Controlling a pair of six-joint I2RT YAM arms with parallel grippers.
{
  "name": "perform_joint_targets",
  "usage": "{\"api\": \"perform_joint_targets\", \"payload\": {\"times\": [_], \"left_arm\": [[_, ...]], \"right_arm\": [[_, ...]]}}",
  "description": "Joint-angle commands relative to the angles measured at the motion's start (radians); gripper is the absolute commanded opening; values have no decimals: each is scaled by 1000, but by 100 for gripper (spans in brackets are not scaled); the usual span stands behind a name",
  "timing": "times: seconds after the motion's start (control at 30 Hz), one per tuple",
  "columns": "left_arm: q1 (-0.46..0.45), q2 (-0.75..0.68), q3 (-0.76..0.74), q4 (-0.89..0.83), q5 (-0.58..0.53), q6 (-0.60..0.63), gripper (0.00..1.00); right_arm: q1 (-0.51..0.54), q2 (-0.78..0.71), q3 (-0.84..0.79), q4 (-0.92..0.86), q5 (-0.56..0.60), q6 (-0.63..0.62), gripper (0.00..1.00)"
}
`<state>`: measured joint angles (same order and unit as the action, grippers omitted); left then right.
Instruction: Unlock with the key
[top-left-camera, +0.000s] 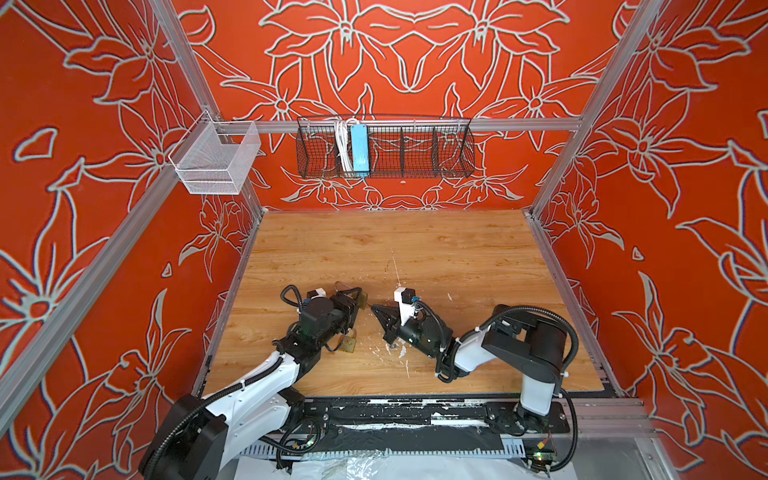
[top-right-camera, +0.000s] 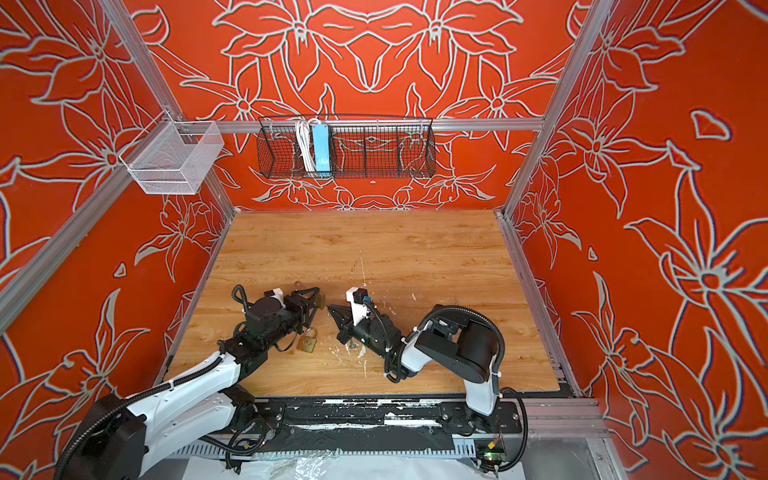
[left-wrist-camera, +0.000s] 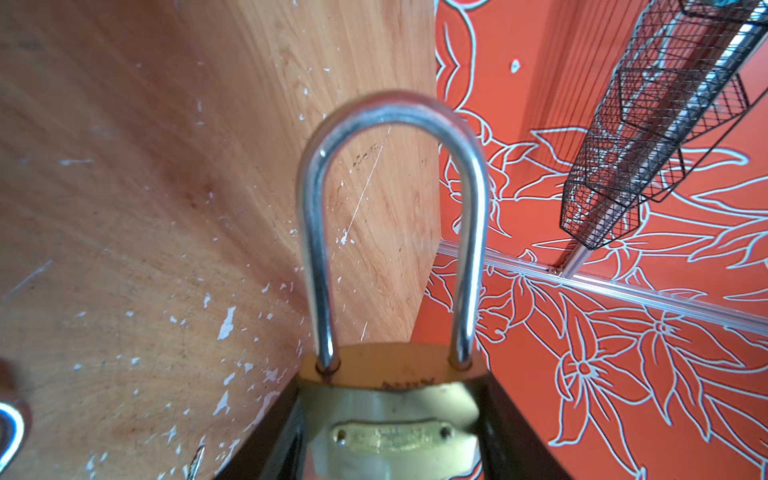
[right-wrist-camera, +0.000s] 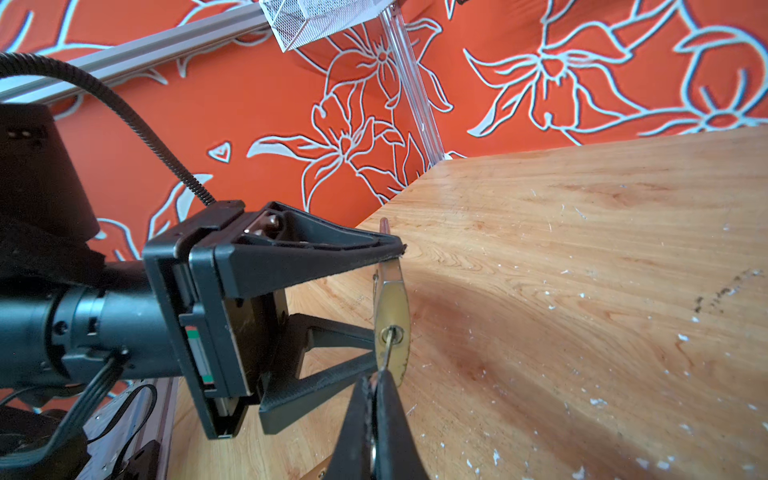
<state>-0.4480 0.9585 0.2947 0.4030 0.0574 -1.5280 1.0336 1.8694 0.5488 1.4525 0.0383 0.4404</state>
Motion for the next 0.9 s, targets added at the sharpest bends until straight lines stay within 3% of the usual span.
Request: {"api": "perform_joint_targets", "payload": {"times": [0.0, 0.47, 0.7, 0.87], "left_arm": [[-24, -22, 53, 165, 213, 42, 0], [-12, 96, 197, 58, 441, 171, 0], [-12, 90, 249, -69, 413, 295, 0], [-12, 93, 292, -200, 320, 425, 0]], "right_arm": [[-17, 6, 41, -41, -37, -45, 0], [-89, -24, 85, -43, -112, -79, 0], [-125, -44, 91, -44, -138, -53, 0], [-133, -62, 55, -46, -141, -32, 0]]}}
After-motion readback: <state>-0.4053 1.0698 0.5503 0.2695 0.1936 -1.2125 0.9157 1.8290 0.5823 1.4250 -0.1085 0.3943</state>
